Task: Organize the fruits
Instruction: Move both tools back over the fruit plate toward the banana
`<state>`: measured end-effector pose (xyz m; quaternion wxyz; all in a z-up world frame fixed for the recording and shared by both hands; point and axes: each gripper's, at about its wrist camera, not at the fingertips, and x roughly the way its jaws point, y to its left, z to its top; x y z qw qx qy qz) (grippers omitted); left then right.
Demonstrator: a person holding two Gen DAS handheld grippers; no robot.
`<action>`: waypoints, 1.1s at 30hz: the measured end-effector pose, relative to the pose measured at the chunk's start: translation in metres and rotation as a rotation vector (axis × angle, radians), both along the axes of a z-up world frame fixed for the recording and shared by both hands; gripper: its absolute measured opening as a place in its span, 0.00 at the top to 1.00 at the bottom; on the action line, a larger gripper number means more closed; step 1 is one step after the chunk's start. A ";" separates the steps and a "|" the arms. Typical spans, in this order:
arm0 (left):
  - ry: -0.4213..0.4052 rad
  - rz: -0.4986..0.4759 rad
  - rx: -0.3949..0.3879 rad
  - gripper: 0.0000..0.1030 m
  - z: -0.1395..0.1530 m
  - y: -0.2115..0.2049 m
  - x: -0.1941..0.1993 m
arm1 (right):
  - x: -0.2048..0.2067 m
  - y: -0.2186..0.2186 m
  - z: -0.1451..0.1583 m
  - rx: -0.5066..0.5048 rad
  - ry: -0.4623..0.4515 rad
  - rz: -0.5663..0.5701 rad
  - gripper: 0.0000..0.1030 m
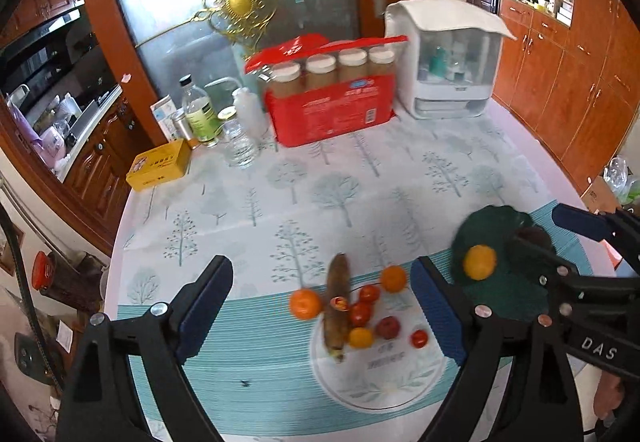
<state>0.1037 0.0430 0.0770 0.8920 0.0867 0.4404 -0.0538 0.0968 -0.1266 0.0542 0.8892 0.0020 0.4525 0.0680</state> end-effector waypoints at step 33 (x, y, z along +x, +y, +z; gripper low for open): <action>0.344 -0.102 -0.057 0.13 -0.212 0.081 0.085 | 0.113 0.106 -0.200 0.147 0.401 -0.009 0.50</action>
